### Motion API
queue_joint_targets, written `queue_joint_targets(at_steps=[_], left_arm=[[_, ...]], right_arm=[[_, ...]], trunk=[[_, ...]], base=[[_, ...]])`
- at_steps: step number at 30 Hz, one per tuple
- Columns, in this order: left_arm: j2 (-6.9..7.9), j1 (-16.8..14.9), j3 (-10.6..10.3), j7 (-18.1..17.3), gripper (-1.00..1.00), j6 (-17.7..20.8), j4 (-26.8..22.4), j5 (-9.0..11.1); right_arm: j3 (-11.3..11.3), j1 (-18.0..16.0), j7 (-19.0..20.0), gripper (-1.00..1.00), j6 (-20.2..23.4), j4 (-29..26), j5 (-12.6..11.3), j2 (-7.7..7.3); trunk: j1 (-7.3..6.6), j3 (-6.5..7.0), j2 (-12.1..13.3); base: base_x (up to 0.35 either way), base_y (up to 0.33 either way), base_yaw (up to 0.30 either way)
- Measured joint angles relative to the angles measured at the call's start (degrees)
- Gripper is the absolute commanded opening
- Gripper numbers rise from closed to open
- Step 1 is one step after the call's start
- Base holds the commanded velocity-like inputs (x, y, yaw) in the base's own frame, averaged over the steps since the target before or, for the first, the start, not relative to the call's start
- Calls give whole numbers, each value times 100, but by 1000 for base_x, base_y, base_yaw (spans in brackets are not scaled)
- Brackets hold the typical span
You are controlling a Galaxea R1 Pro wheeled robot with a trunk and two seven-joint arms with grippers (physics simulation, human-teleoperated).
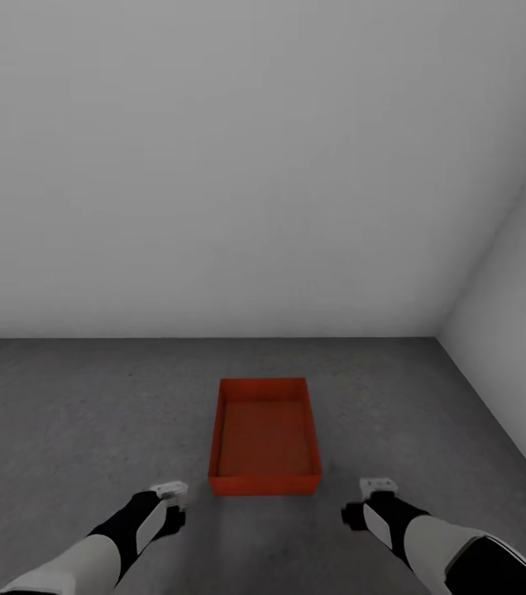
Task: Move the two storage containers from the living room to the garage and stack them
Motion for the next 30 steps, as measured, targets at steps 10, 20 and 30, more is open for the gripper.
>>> queue_joint_targets(at_steps=[10,20,30], left_arm=[[151,-2,-5,-292,100,-480,729,4],[249,3,-8,-447,100,-921,1262,23],[258,387,-6,-449,100,-1224,1298,33]], right_arm=[[-2,113,373,100,2,114,325,11],[-1,535,378,100,-279,117,388,10],[1,1328,332,100,-797,117,384,16]], trunk=[[0,17,0],[0,100,0],[0,190,0]], base=[[0,0,0],[0,0,0],[0,0,0]])
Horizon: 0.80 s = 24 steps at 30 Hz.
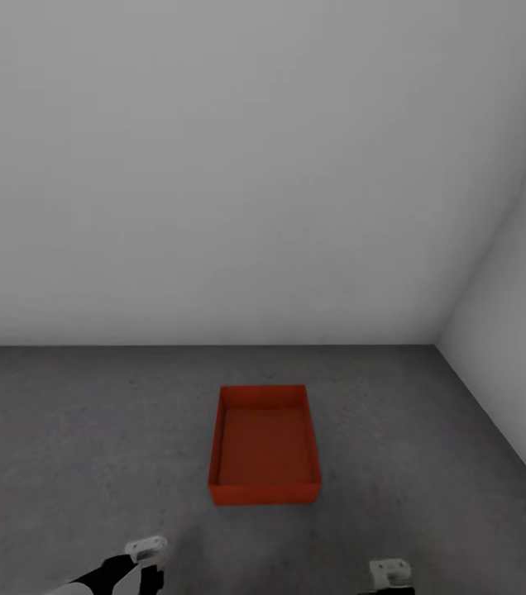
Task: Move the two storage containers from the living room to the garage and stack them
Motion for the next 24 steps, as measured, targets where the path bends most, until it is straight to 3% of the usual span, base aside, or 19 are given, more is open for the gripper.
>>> queue_joint_targets(at_steps=[9,15,19,24], left_arm=[[-6,572,0,0,100,-118,1,22],[-11,943,0,1,100,-565,2,25],[-18,1200,1,1,100,-751,7,38],[-24,1344,0,-5,100,-774,8,116]], right_arm=[[-2,722,-40,100,-402,0,-5,-6],[1,968,-44,100,-466,0,19,-8],[-4,1159,-51,100,-560,-2,230,-8],[-5,1307,-56,100,-720,-8,303,-9]], trunk=[[0,81,0],[0,135,0],[0,171,0],[0,216,0]], base=[[0,0,0],[0,0,0],[0,0,0],[0,0,0]])
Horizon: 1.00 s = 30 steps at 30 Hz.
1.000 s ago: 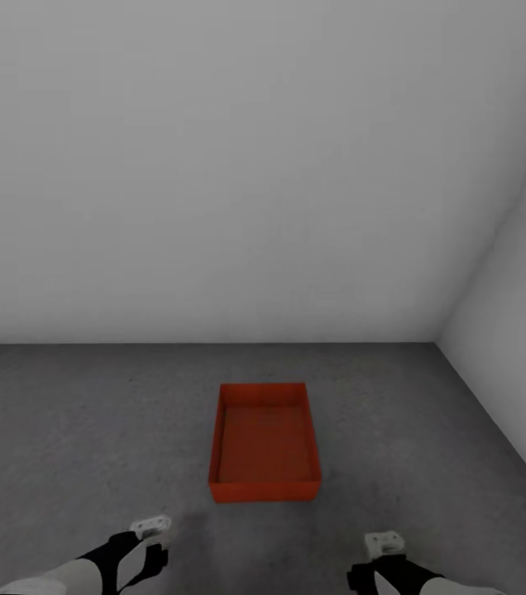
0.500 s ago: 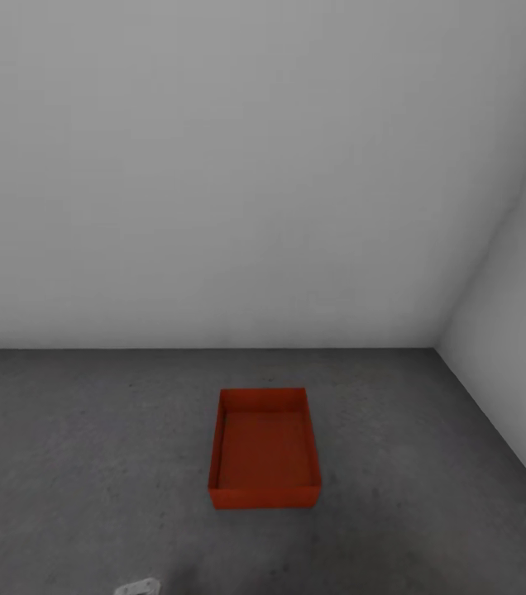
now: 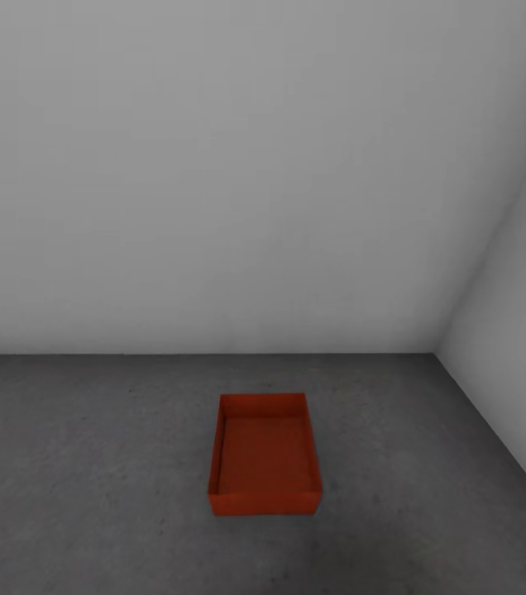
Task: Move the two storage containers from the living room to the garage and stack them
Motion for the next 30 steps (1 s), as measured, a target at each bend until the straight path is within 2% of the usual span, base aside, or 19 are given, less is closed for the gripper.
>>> queue_joint_targets(at_steps=[30], left_arm=[[-22,73,-1,1,100,91,-8,16]], right_arm=[[2,109,6,100,-31,2,12,-4]], trunk=[[0,270,0]], base=[[0,0,0]])
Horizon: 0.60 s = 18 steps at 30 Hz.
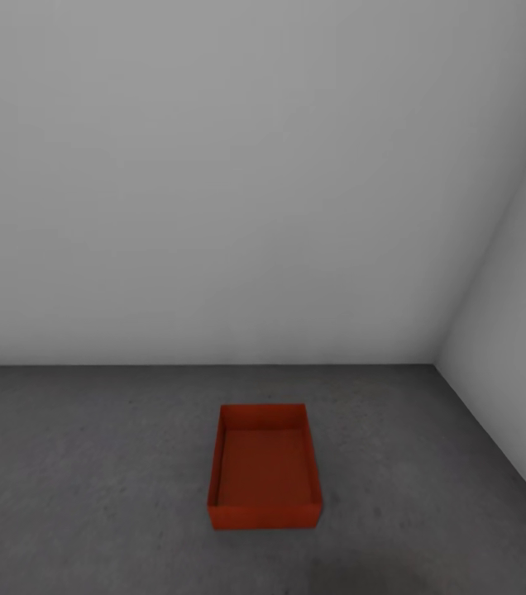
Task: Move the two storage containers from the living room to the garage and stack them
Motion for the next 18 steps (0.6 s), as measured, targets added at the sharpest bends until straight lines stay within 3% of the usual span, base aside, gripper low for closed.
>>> queue_joint_targets(at_steps=[10,18], left_arm=[[-1,0,0,-13,100,8,0,-2],[3,0,-7,-13,100,10,0,-5]], right_arm=[[0,0,2,100,3,0,0,4],[5,0,18,100,7,1,0,7]], trunk=[[0,90,0],[-175,305,319]], base=[[0,0,0],[0,0,0]])
